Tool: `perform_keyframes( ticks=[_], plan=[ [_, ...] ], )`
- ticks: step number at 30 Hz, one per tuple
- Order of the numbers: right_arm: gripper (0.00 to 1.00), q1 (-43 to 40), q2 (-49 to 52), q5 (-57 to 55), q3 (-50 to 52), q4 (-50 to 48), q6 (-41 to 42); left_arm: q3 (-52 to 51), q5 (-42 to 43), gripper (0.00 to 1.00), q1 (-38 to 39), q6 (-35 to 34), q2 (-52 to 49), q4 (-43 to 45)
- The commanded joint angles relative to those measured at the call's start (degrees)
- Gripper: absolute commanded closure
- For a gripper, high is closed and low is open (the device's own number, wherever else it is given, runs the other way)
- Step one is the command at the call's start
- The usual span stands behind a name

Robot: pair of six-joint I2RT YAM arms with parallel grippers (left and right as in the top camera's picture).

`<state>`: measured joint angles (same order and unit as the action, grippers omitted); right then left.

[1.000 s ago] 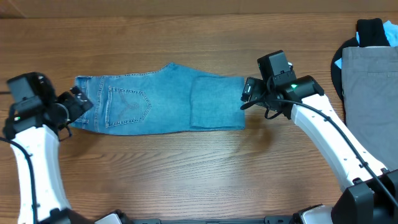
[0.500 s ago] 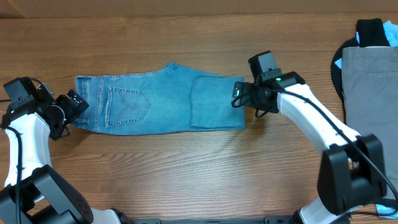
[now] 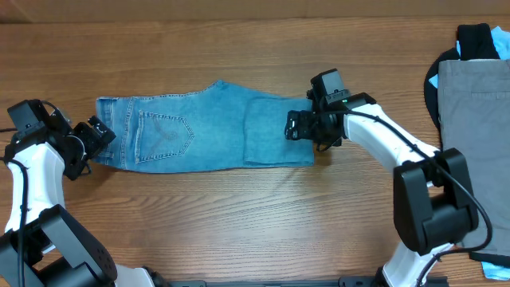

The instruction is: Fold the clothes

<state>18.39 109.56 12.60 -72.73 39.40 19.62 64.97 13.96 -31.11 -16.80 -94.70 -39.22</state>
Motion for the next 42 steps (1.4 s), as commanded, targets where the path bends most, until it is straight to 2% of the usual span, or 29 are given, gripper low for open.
perform_keyframes(
  ticks=[1,3,4,6,8,16,22,25,30,42],
  plan=[
    [0.14,0.0,2.5,4.5,0.0,-1.1,-0.4,0.0,0.7,0.00,0.0,0.5,-0.4,-0.9],
    [0.23,0.0,2.8,4.5,0.0,-1.5,-0.3,0.0,0.7,0.00,0.0,0.5,-0.4,-1.3],
    [0.42,0.0,2.8,4.5,0.0,-1.4,-0.3,0.0,0.7,0.00,0.0,0.5,-0.4,-1.5],
    [0.65,0.0,2.8,4.4,0.0,-1.2,-0.3,0.0,1.1,0.00,0.0,0.5,-0.4,-1.8],
    [0.96,-0.1,2.8,4.4,0.0,-1.0,0.2,0.0,1.2,0.00,0.0,0.5,-0.4,-3.7],
    [0.96,-4.5,0.0,1.8,0.0,2.8,1.9,0.0,1.9,0.00,0.0,0.5,-0.4,-7.5],
    [0.96,-11.7,-7.5,-1.2,0.0,9.7,1.5,0.0,9.8,0.00,0.1,4.6,-0.4,-8.9],
    [0.96,-13.4,-11.1,-1.9,0.0,11.6,0.4,0.0,11.3,0.00,0.1,4.8,-0.4,-8.9],
    [0.96,-13.4,-17.4,-6.6,-0.1,13.0,0.5,0.0,11.6,0.00,1.2,4.8,-0.4,-9.0],
    [0.96,-8.5,-17.9,-6.6,-0.5,10.0,1.8,0.0,11.6,0.00,1.3,4.3,-0.4,-9.2]
  ],
)
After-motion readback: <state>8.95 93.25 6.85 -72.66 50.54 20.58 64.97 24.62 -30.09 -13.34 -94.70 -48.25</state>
